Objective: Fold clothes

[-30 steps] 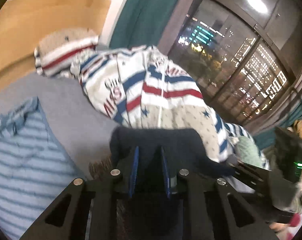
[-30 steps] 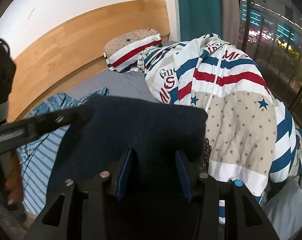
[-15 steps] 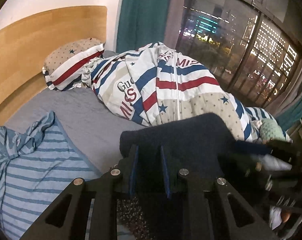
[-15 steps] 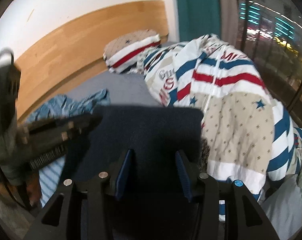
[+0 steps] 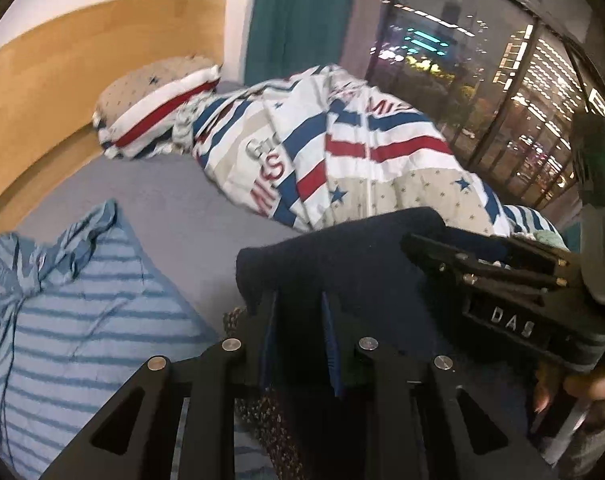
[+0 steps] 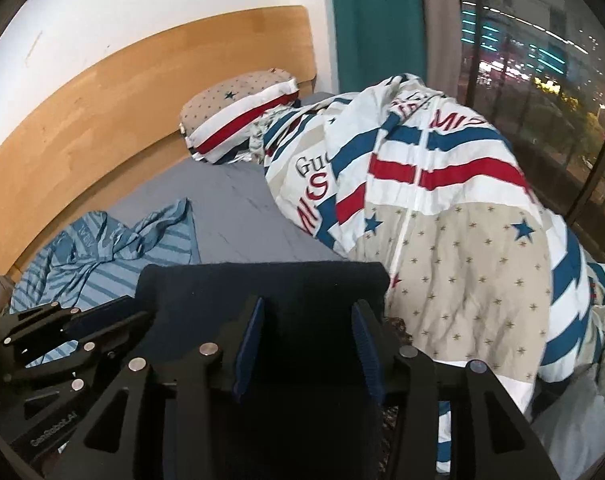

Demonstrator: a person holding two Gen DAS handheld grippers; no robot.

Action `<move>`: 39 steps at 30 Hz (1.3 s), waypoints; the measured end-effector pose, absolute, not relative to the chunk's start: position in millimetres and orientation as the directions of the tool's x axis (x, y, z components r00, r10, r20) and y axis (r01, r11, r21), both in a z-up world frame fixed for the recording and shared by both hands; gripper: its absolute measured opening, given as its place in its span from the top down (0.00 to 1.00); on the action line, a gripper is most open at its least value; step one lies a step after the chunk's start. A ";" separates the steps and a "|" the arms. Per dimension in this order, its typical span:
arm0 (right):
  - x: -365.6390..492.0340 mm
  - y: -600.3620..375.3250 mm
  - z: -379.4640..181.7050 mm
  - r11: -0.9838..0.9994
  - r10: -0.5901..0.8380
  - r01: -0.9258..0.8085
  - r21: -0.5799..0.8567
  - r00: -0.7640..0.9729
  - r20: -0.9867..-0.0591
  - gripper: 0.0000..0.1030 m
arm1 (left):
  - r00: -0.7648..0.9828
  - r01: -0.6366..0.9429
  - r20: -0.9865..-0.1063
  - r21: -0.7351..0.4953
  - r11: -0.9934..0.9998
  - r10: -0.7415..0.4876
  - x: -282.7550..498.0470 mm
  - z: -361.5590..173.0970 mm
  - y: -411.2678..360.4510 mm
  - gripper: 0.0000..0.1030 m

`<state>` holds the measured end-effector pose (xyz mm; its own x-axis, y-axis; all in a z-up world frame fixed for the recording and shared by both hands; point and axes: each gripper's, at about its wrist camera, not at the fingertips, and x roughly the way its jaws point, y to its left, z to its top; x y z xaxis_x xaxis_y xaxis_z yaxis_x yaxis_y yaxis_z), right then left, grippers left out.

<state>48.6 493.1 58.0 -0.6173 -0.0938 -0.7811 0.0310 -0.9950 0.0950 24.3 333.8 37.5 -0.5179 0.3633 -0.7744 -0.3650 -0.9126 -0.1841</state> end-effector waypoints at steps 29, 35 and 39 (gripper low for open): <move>119.0 537.5 70.0 -0.923 -0.228 -0.087 0.376 -0.664 -0.712 0.25 | -0.276 -0.256 -0.657 -0.653 -0.713 0.701 -0.8 23.3 264.7 0.80; 125.7 537.1 49.3 -0.890 -0.347 -0.048 0.453 -0.572 -0.743 0.15 | -0.279 -0.194 -0.708 -0.620 -0.760 0.649 0.7 13.5 261.2 0.36; 120.2 527.9 27.5 -0.897 -0.369 -0.017 0.441 -0.519 -0.771 0.09 | -0.247 -0.138 -0.723 -0.634 -0.761 0.646 -3.1 5.2 253.0 0.32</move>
